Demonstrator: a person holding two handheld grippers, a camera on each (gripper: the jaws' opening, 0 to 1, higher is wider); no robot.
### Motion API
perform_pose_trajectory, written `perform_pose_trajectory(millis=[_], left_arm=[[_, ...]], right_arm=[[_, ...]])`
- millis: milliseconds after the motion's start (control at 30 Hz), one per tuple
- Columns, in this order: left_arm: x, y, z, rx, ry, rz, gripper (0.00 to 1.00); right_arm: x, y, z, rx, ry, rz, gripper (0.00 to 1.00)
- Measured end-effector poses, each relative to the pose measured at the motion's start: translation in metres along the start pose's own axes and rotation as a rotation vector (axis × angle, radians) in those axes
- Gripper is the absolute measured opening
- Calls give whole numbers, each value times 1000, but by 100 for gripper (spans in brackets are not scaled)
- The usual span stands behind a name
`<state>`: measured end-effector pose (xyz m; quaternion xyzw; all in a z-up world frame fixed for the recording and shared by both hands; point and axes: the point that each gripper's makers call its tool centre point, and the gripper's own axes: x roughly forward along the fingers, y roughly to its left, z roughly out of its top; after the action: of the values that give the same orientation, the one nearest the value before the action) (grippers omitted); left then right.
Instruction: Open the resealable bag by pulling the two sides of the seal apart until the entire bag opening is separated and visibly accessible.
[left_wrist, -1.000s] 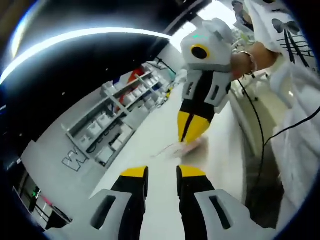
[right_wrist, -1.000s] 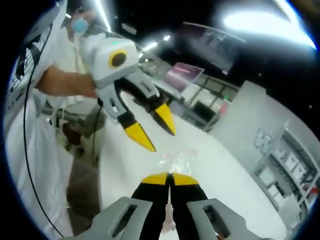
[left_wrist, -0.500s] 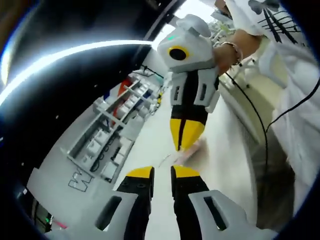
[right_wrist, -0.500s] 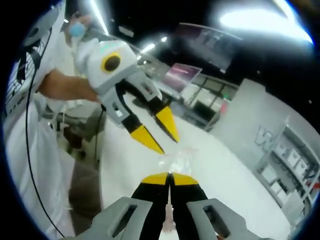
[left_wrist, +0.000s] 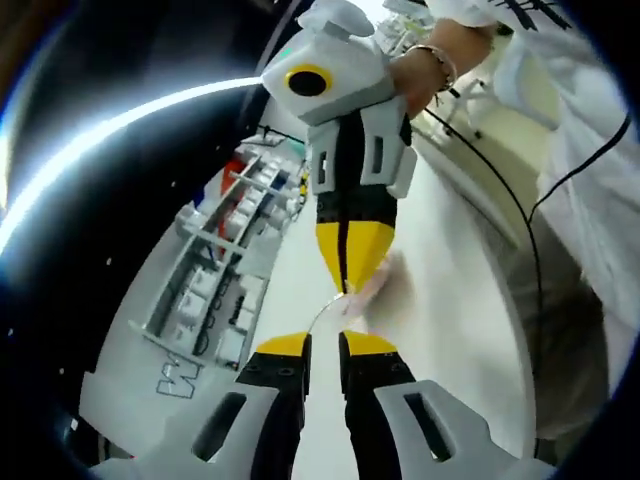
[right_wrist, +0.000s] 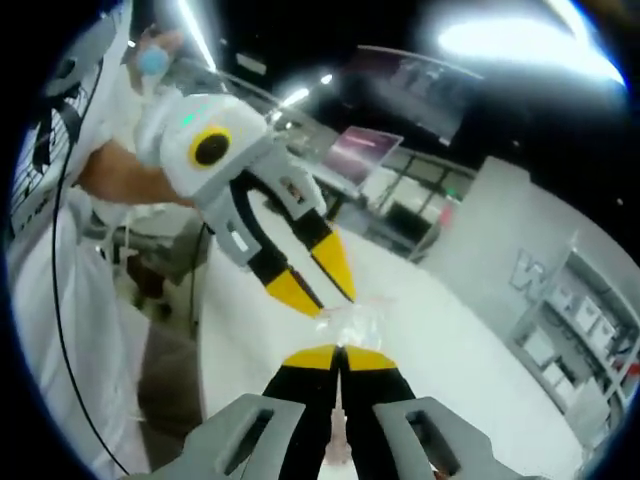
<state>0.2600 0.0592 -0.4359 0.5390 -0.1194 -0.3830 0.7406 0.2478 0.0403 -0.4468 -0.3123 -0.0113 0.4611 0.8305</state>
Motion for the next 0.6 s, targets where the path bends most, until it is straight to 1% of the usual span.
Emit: perform_pose_trajectory(millis=[233, 367, 600], left_arm=[[1, -2, 2, 28, 6, -5, 11], [2, 2, 1, 52, 12, 9, 10], [6, 3, 4, 118, 20, 10, 6]], right_arm=[[-1, 0, -1, 6, 0, -1, 0], [-2, 1, 0, 7, -2, -1, 0], [-6, 1, -2, 17, -1, -3, 0]])
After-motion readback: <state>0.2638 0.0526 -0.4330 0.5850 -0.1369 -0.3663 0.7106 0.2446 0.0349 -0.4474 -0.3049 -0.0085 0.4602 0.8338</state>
